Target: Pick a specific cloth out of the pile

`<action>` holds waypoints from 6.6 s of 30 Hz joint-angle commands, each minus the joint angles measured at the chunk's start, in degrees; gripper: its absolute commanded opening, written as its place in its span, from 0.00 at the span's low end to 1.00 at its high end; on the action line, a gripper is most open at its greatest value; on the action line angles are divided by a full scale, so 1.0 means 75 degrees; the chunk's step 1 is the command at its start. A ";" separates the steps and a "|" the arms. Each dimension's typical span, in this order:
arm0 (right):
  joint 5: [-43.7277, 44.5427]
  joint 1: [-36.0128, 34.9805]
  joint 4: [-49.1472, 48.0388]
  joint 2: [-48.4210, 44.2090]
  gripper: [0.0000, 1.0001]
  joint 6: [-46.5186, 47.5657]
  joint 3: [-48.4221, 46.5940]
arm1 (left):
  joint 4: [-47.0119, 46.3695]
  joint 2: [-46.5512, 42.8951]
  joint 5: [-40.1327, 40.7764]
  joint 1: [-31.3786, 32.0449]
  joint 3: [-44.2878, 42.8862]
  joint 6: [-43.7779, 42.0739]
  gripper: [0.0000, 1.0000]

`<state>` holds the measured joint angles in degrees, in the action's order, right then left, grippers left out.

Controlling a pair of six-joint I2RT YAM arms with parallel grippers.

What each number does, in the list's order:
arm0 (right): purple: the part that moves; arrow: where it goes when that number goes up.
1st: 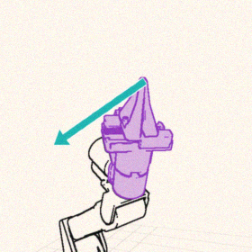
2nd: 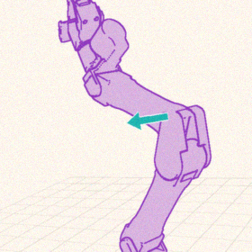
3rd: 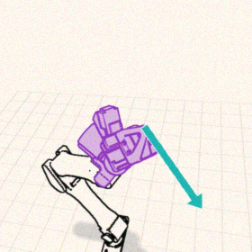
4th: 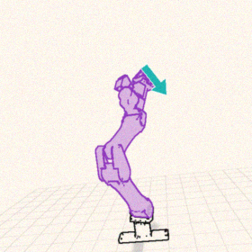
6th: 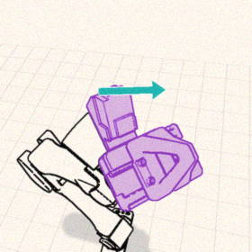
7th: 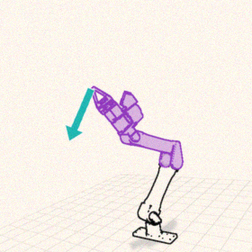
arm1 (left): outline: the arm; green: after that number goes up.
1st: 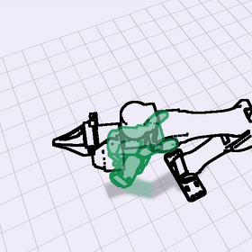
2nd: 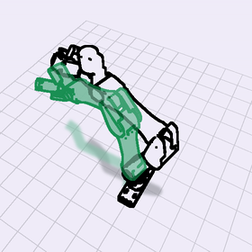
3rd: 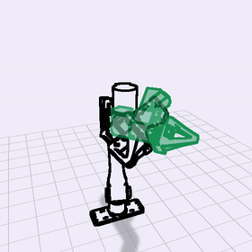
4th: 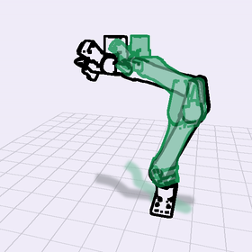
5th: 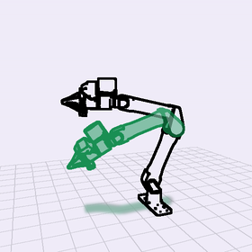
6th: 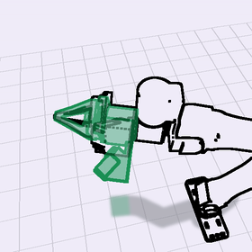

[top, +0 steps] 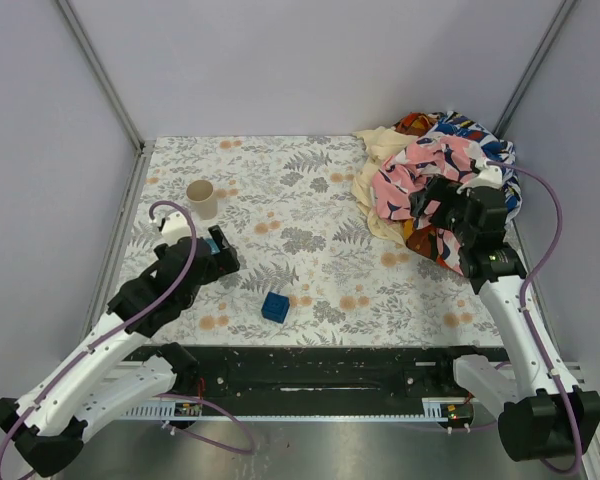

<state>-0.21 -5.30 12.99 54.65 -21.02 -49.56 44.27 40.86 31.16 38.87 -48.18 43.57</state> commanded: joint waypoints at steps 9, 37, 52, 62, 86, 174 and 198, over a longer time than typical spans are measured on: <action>0.0865 -0.2033 0.0327 0.2868 0.99 0.5389 -0.2295 | -0.0582 0.0645 0.0182 -0.0038 0.0085 -0.0231 0.99; 0.3146 -0.0794 0.3763 1.0489 0.86 0.4338 -0.6586 | -0.1051 0.0903 0.0428 -0.0038 0.0425 -0.0454 0.99; 0.0989 -0.2115 0.3998 0.8851 0.00 0.3576 -0.6799 | -0.0911 0.0611 0.0674 -0.0050 0.0518 -0.0313 0.99; 0.0404 -0.3909 0.3518 0.6649 0.00 0.2978 -0.6622 | -0.0793 0.0259 0.0826 -0.0050 0.0612 -0.0231 0.99; 0.0053 0.1689 0.2357 0.5811 0.00 0.0202 -0.5744 | -0.2525 0.1850 -0.1151 -0.0050 -0.0043 -0.1098 0.99; 0.0802 0.3227 0.2333 0.2020 0.99 -0.0456 -0.3259 | -0.1356 0.8336 -0.1458 -0.1316 -0.6468 -0.2294 0.99; -0.2609 0.2840 0.1022 -0.2927 0.99 -0.0701 0.1076 | -0.1379 -0.0174 -0.0733 -0.0109 0.0541 -0.0689 0.99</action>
<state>-15.29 16.16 27.29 34.59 -25.34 -43.64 35.79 43.57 23.49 38.09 -44.51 35.94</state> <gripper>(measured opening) 0.993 0.988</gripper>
